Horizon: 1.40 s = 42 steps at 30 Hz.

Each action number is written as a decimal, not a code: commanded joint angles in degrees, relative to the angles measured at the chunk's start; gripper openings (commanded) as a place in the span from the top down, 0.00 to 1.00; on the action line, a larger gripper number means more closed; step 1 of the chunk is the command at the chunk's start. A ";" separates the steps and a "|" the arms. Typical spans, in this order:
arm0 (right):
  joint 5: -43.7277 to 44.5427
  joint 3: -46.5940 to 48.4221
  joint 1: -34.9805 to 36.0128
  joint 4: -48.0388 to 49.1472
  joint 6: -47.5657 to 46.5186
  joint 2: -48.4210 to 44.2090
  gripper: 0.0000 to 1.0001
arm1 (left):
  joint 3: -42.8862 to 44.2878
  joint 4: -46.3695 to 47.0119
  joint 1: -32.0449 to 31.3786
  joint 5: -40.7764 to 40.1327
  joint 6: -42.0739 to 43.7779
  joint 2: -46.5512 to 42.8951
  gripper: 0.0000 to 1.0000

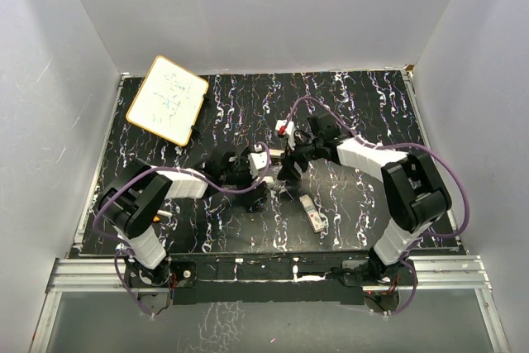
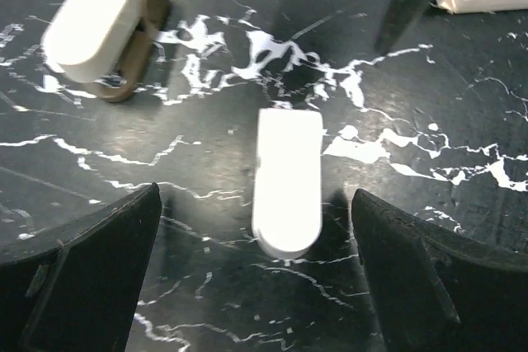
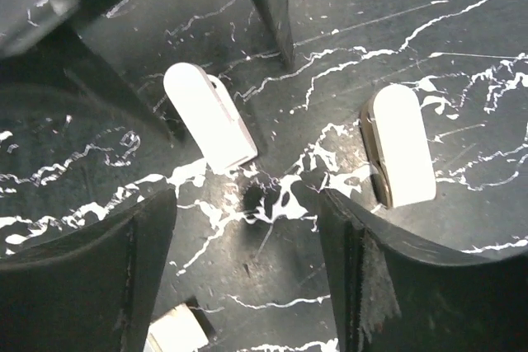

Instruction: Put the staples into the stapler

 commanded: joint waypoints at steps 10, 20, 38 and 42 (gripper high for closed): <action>5.71 -0.92 3.11 4.37 -10.35 1.65 0.14 | 13.63 -41.21 14.73 24.80 13.28 -11.27 0.03; 6.01 2.83 6.31 2.72 -17.35 9.16 0.19 | 17.34 -52.85 21.13 26.56 11.59 -15.76 0.05; 4.84 7.61 7.72 -6.71 -26.40 12.99 0.45 | 20.33 -53.85 23.28 23.92 9.31 -13.57 0.08; 4.78 8.15 8.02 -7.47 -26.54 13.39 0.51 | 20.77 -53.76 23.34 23.53 8.67 -13.10 0.08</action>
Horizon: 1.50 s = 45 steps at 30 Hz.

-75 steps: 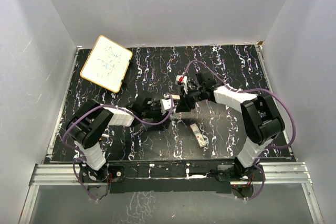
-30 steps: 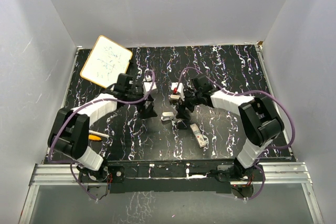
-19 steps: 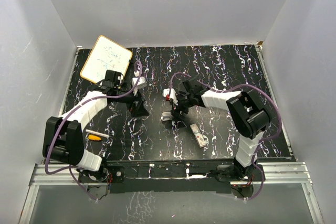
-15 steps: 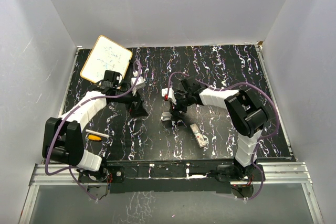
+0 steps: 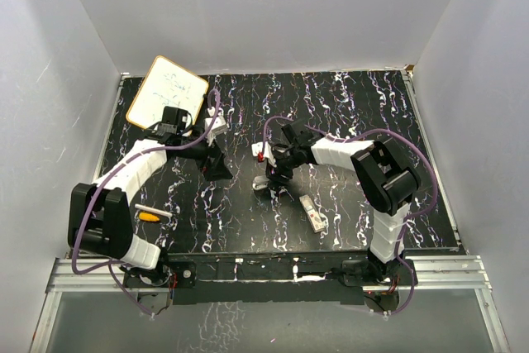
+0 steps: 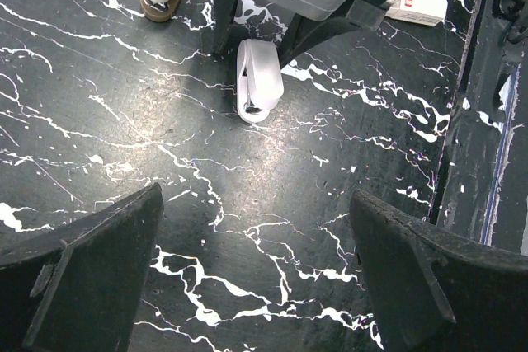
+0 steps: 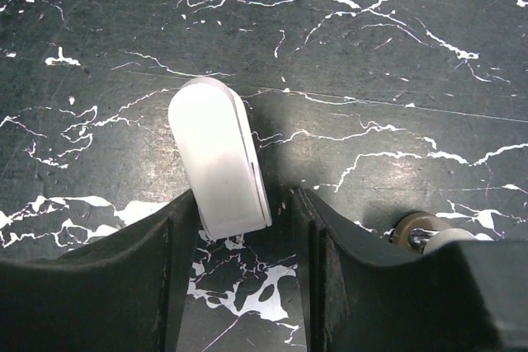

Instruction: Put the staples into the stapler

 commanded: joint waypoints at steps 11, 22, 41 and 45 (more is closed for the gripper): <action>-0.66 -0.41 0.60 -1.10 2.53 -1.55 0.79 | 2.61 5.48 0.95 -4.61 -9.54 0.25 0.03; 0.87 -2.35 0.14 4.95 17.78 -16.73 0.92 | 10.98 7.25 1.49 5.92 -29.25 6.48 0.03; 9.29 11.06 -0.05 -1.09 29.33 -24.20 0.92 | 3.96 50.97 -0.81 14.31 -88.81 5.80 0.18; 8.09 12.77 -0.09 -1.57 30.00 -23.59 0.92 | 4.59 47.05 -2.41 13.98 -88.83 6.45 0.19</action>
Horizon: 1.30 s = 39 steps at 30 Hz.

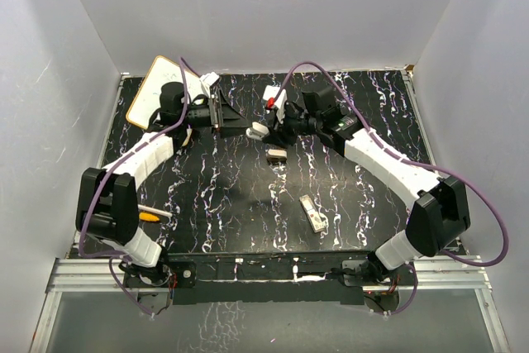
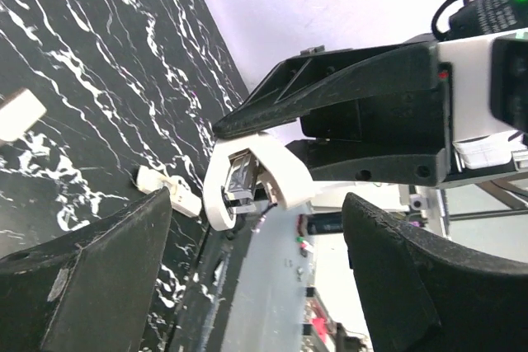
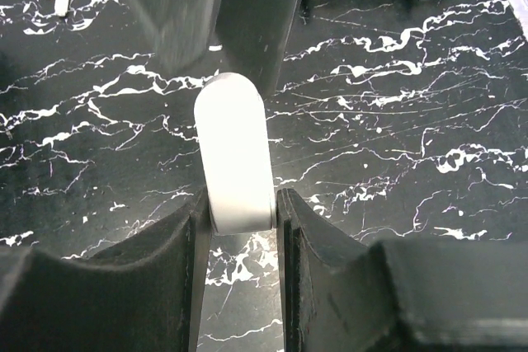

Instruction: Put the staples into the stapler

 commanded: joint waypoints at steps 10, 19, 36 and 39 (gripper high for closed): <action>-1.53 4.29 -0.12 0.55 1.94 0.50 0.92 | 2.57 -5.94 -3.77 0.45 -4.70 0.88 0.21; -1.18 3.00 0.22 0.48 0.89 0.24 0.92 | 2.07 -5.23 -4.69 -0.14 -5.97 2.07 0.50; -1.17 -4.06 -0.23 0.94 -4.40 -2.58 0.92 | -0.49 -9.50 -4.12 -4.09 4.63 -2.29 0.03; -1.26 -7.19 -0.62 -1.27 -9.18 -3.25 0.92 | 0.33 -15.58 -1.83 -6.55 10.77 -3.84 0.03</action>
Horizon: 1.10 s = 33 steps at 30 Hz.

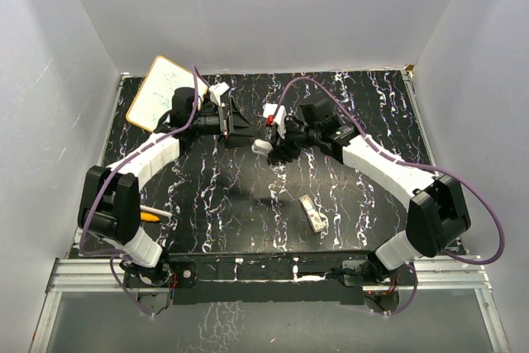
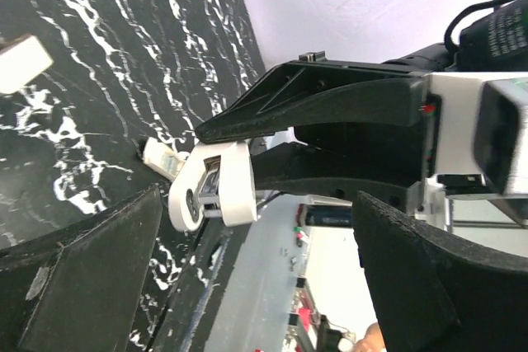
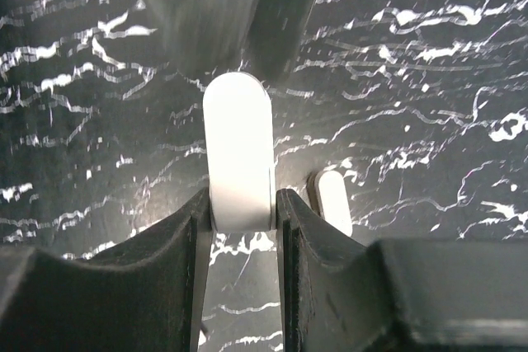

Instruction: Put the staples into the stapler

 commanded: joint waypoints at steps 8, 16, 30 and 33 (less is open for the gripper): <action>-0.26 -10.89 -0.68 1.11 -15.19 -0.33 0.92 | 5.60 -25.95 4.76 -23.93 32.96 -10.97 0.03; -0.70 -11.44 -0.77 4.57 -20.93 8.00 0.91 | 5.00 -28.74 4.86 -31.14 42.19 -16.98 0.03; 0.49 -12.41 -1.30 8.47 -26.65 16.78 0.73 | 5.76 -30.72 5.01 -38.57 48.18 -20.40 0.03; 2.08 -12.33 -1.55 7.54 -26.35 17.85 0.63 | 6.53 -31.91 5.12 -40.86 49.85 -21.26 0.03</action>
